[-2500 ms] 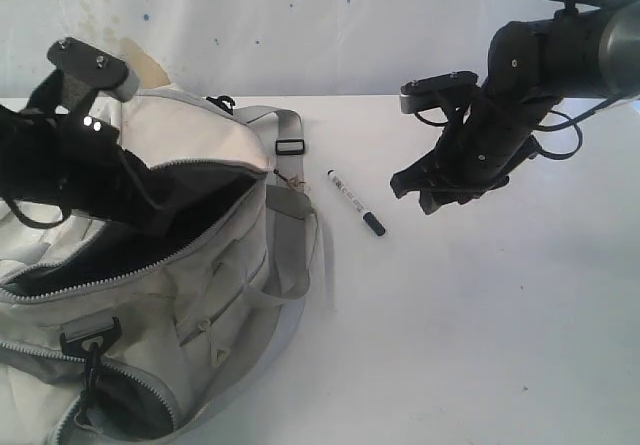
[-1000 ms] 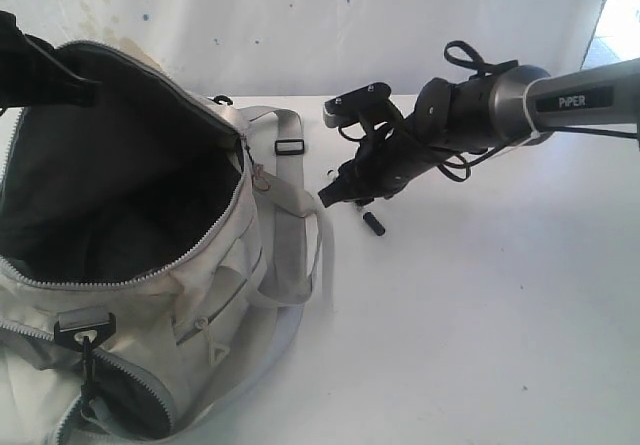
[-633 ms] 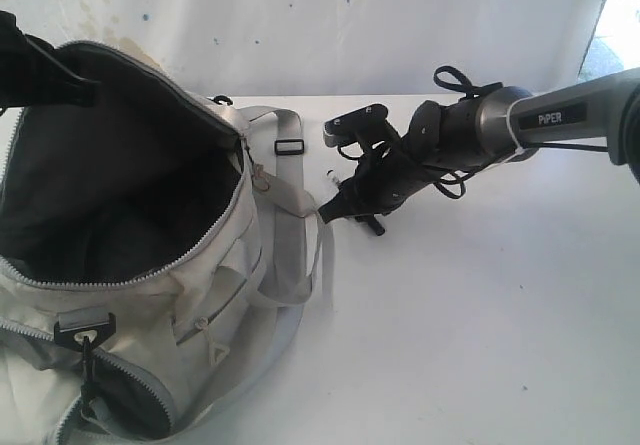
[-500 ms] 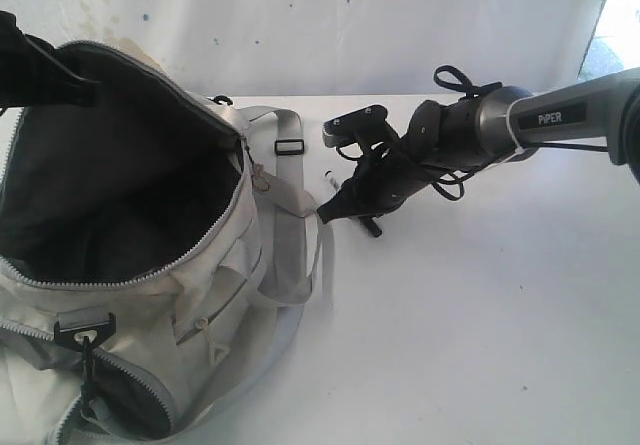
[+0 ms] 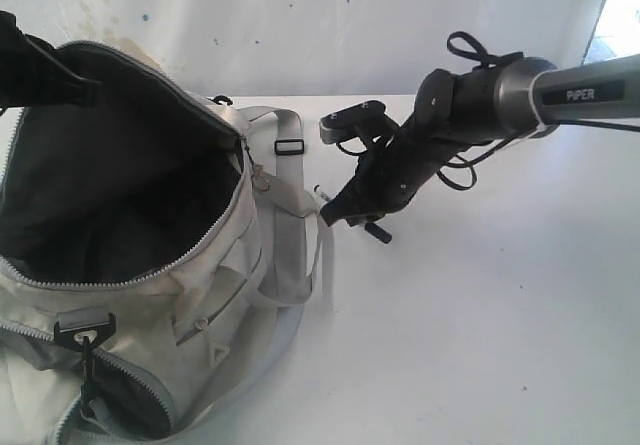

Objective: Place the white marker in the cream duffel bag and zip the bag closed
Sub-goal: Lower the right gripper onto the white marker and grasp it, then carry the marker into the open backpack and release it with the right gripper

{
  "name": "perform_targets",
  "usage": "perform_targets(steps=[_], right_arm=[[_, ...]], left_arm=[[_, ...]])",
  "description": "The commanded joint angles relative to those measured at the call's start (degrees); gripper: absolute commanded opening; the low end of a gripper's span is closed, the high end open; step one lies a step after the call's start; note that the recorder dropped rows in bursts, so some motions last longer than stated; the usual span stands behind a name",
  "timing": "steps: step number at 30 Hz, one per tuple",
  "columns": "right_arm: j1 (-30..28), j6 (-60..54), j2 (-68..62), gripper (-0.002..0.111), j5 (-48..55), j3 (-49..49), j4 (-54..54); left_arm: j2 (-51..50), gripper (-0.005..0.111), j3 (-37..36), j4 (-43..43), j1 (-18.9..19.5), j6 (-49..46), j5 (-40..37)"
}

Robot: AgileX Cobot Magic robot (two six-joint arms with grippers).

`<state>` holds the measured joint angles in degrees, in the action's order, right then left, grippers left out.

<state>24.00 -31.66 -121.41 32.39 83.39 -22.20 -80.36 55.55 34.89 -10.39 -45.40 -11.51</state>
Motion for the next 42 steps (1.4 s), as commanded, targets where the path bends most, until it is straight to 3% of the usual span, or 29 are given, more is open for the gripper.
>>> perform_targets(steps=[1,14,19,22,27,33,42], right_arm=[[0.0,2.1,5.4,0.000,8.8,0.0,0.5],[0.0,6.4,11.8,0.000,27.0,0.0,5.2],[0.0,5.6,11.9,0.000,27.9,0.0,5.3],[0.0,-0.8,12.6,0.000,27.5,0.1,4.6],[0.0,-14.8,13.9,0.000,27.3,0.1,-3.7],[0.0,-16.4,14.0,0.000,23.9,0.1,-26.3],[3.2,-19.4,13.9,0.000,22.4,0.1,-29.9]], left_arm=[[0.9,0.001,0.5,0.6,0.1,0.4,1.2],[0.9,0.001,0.5,0.6,0.1,0.4,1.8],[0.9,0.001,0.5,0.6,0.1,0.4,2.0],[0.9,0.001,0.5,0.6,0.1,0.4,2.1],[0.9,0.001,0.5,0.6,0.1,0.4,2.8],[0.9,0.001,0.5,0.6,0.1,0.4,2.8],[0.9,0.001,0.5,0.6,0.1,0.4,2.7]])
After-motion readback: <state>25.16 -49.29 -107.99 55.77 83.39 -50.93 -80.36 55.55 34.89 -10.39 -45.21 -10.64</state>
